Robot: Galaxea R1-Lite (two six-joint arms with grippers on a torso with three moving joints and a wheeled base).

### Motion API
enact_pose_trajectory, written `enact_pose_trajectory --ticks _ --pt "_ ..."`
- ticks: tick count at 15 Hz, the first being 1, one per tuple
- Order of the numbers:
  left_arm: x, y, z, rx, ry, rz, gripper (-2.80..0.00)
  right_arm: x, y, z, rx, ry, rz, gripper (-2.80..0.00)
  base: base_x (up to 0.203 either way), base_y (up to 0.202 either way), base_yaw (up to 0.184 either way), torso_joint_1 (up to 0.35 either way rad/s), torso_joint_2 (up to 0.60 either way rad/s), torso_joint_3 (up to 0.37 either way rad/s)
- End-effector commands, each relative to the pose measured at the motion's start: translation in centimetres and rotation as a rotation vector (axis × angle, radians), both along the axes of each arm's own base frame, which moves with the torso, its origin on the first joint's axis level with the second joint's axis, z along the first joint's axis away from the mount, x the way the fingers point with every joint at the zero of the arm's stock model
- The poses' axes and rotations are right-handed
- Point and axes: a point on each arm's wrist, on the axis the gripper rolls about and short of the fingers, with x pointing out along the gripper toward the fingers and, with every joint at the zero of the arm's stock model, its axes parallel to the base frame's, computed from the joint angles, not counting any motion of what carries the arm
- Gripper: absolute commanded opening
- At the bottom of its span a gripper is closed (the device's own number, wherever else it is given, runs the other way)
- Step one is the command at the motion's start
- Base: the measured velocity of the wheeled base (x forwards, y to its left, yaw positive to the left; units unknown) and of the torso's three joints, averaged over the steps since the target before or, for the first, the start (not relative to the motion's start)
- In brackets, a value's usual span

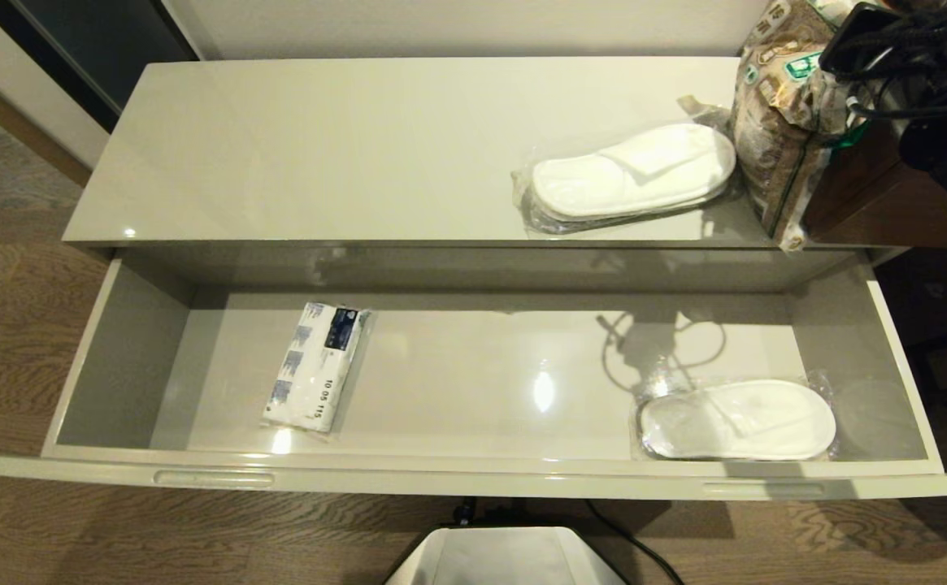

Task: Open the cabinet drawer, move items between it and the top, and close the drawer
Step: Place the solid drinks on the table

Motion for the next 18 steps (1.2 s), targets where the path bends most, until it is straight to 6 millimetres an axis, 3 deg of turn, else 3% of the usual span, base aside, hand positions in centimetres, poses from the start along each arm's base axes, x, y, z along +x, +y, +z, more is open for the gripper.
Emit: enact_pose_trajectory --ticks 1,4,13,15,18 --pt "0.0 0.0 0.0 0.0 0.001 0.002 -2.8 3.8 -1.0 -3.3 -0.04 0.036 -0.058 -2.8 0.0 0.0 0.0 0.0 0.0 0.0" --pt "0.0 0.0 0.0 0.0 0.001 0.0 -2.8 4.8 -2.0 -4.2 -0.054 0.027 -0.092 -2.8 0.0 0.0 0.0 0.0 0.0 0.0" --pt "0.0 0.0 0.0 0.0 0.001 0.0 -2.8 4.8 -2.1 -3.0 -0.139 -0.103 -0.168 -2.8 0.0 0.0 0.0 0.0 0.0 0.0" --pt "0.0 0.0 0.0 0.0 0.001 0.0 -2.8 4.0 -2.5 -2.5 -0.166 -0.236 -0.227 -2.8 0.0 0.0 0.0 0.0 0.0 0.0" --pt "0.0 0.0 0.0 0.0 0.001 0.0 -2.8 2.7 -2.8 -2.3 -0.196 -0.305 -0.286 -2.8 0.0 0.0 0.0 0.0 0.0 0.0"
